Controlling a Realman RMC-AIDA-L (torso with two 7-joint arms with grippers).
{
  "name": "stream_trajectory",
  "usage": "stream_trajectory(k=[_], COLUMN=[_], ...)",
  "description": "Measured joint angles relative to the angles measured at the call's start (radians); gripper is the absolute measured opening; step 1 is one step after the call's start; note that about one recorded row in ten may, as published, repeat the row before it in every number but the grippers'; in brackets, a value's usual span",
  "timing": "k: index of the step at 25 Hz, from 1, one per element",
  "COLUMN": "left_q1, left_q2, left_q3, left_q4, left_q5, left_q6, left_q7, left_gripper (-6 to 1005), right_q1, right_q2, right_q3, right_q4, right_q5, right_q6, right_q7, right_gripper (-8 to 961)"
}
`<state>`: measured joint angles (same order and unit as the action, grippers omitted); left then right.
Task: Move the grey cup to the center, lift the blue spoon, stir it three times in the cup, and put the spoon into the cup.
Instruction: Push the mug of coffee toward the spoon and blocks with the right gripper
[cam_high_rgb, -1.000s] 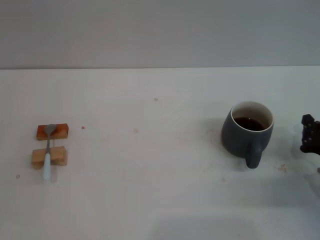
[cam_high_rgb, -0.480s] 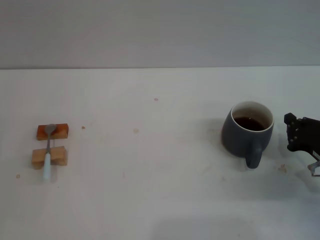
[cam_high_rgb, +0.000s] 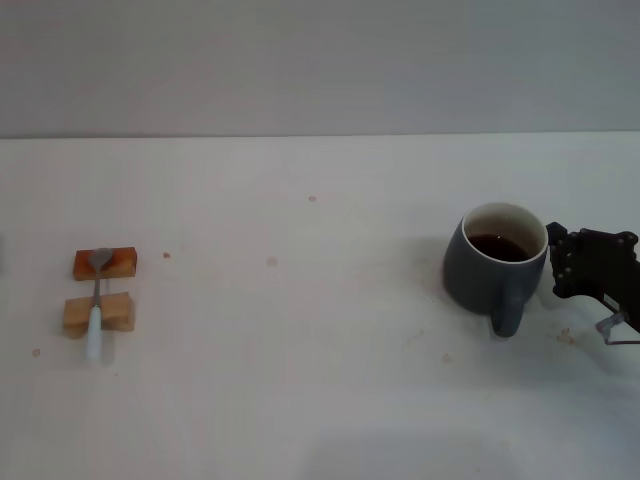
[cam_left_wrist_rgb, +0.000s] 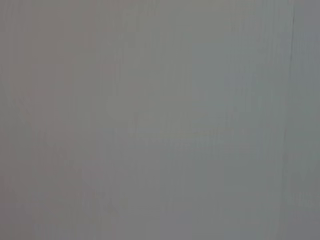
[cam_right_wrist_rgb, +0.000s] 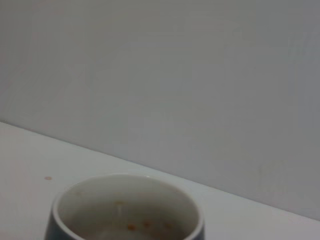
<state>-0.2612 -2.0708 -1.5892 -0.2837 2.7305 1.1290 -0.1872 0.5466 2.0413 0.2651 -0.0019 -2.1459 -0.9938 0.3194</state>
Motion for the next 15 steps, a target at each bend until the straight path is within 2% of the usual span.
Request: stream_trajectory(k=[15], left_q1=[-0.003], left_q2=[0.000], left_q3=[0.000], left_q4=[0.005], left_q5=[0.000], left_q6=[-0.003], left_q7=[0.002], left_gripper=[578], right_q1=[0.007], right_q2=[0.008], right_q3=[-0.012], right_q4=[0.009], right_q5=[0.000], right_q6=[0.007], right_q7=[0.001], right_gripper=[-2])
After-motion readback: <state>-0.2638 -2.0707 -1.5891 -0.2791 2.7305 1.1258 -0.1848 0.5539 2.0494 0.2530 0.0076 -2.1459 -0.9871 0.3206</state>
